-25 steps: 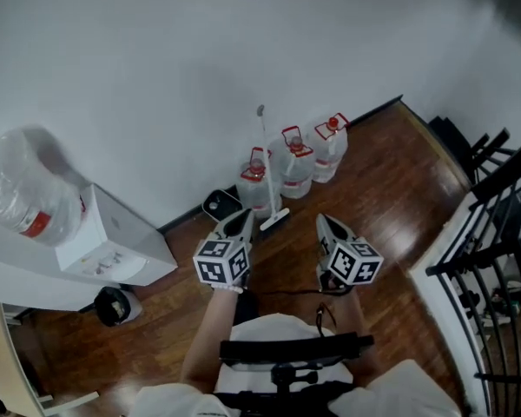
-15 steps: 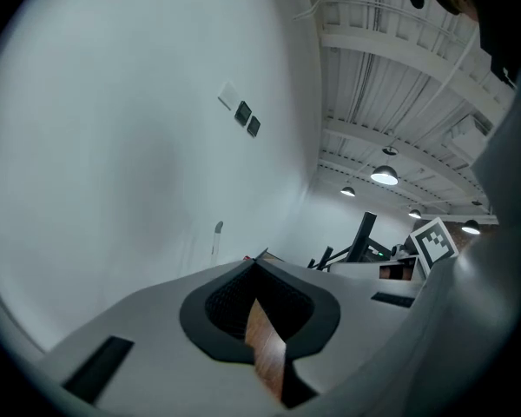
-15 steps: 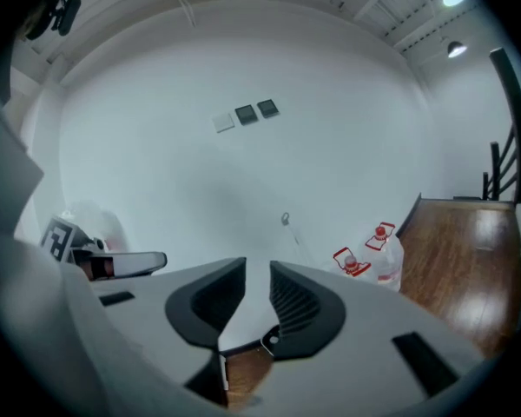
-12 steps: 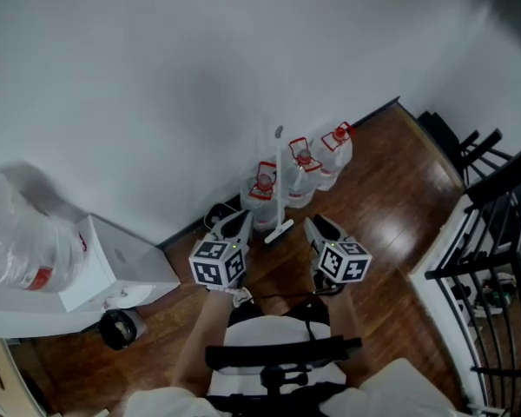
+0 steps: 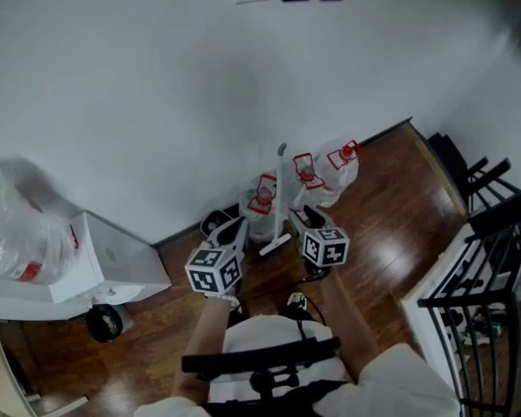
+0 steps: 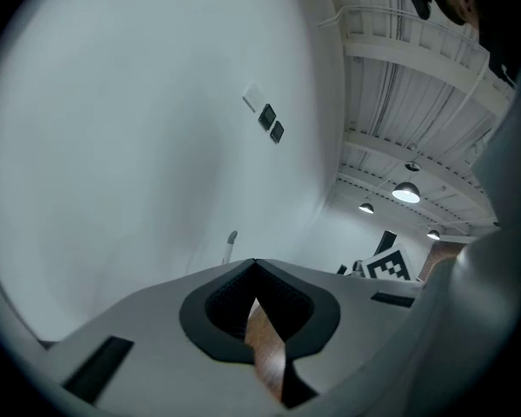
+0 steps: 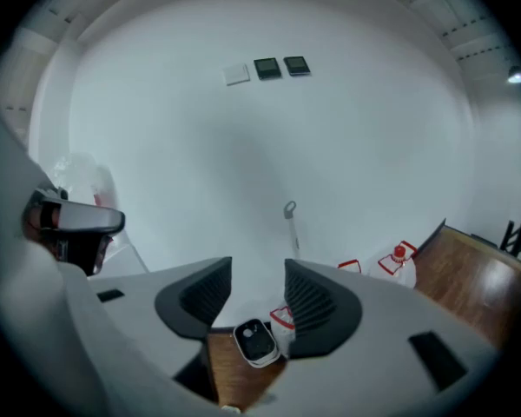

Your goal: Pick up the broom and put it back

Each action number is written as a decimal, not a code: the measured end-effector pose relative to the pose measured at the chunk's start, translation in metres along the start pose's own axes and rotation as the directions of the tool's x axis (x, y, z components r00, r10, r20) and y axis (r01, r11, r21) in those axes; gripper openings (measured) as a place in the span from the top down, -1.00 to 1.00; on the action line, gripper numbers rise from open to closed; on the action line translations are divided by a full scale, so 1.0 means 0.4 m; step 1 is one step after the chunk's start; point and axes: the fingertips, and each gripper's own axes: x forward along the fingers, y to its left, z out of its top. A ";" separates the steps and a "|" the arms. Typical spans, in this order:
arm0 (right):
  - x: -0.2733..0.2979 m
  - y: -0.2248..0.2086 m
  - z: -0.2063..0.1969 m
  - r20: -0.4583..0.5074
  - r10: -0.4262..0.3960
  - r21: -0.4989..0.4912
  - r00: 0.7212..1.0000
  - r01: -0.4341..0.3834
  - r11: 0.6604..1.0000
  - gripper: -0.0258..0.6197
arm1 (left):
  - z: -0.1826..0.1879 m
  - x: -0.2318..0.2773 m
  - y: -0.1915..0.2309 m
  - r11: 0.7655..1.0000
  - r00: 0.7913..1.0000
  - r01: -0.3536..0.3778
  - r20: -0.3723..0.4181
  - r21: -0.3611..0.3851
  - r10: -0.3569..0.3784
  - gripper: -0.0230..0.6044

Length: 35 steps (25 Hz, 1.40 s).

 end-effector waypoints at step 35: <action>0.308 -0.113 0.049 -0.061 -0.059 -0.208 0.996 0.046 0.977 0.57 | -0.013 0.045 0.049 0.994 0.997 -0.078 -0.010 -0.080 0.078 0.97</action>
